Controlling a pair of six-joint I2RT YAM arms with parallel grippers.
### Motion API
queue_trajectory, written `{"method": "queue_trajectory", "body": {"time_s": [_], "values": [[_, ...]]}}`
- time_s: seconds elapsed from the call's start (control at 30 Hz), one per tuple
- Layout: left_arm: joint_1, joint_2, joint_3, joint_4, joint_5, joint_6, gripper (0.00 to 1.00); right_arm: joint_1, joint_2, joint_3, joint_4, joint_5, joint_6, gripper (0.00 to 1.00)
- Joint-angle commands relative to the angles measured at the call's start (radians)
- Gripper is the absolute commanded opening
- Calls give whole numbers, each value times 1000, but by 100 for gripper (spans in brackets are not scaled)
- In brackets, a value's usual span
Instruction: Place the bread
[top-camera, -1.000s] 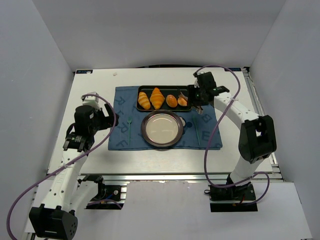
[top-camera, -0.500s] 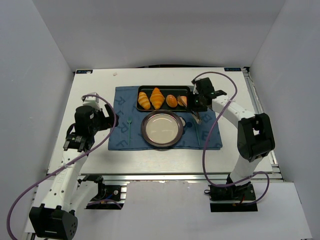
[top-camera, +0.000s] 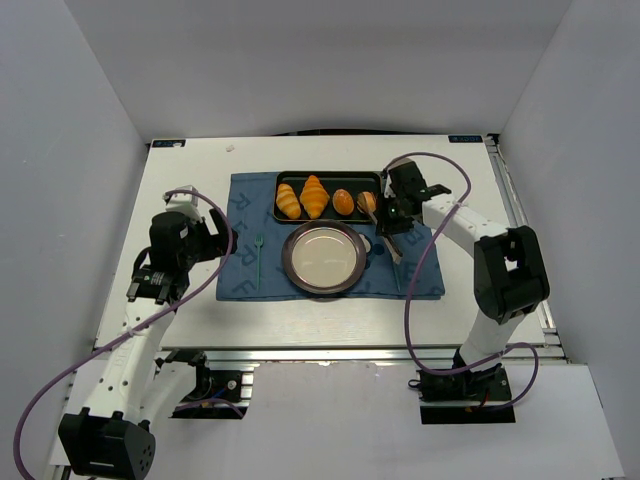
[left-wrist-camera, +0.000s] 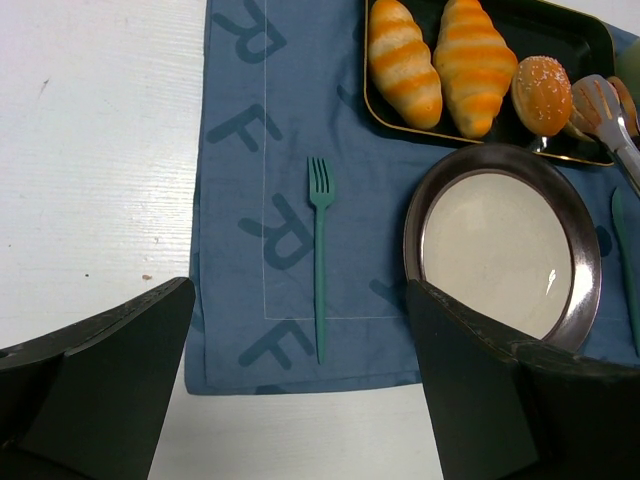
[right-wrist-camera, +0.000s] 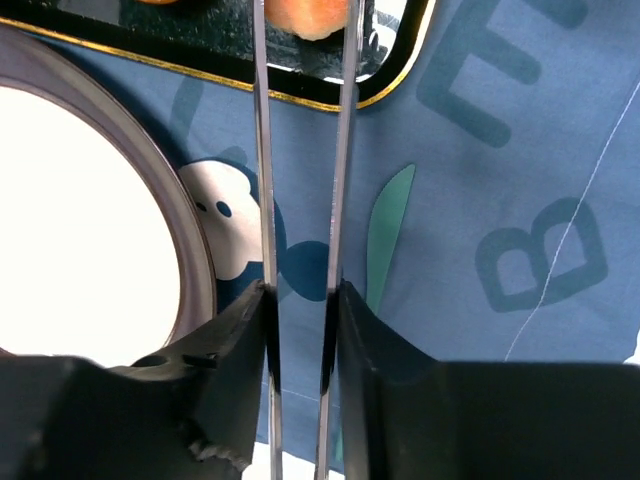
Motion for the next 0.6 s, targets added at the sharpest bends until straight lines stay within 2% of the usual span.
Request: {"method": "queue_trajectory", "body": {"time_s": [0.0, 0.33, 0.47, 0.57], "values": [[-3, -21, 2, -8, -4, 0, 98, 5, -26, 31, -17, 1, -6, 31], [-3, -24, -1, -4, 0, -6, 98, 7, -107, 237, -150, 81, -20, 35], [-3, -24, -1, 2, -1, -8, 98, 19, -201, 239, -177, 61, -28, 36], [-3, -21, 4, 5, -4, -9, 98, 67, -284, 171, -186, 43, -17, 36]]}}
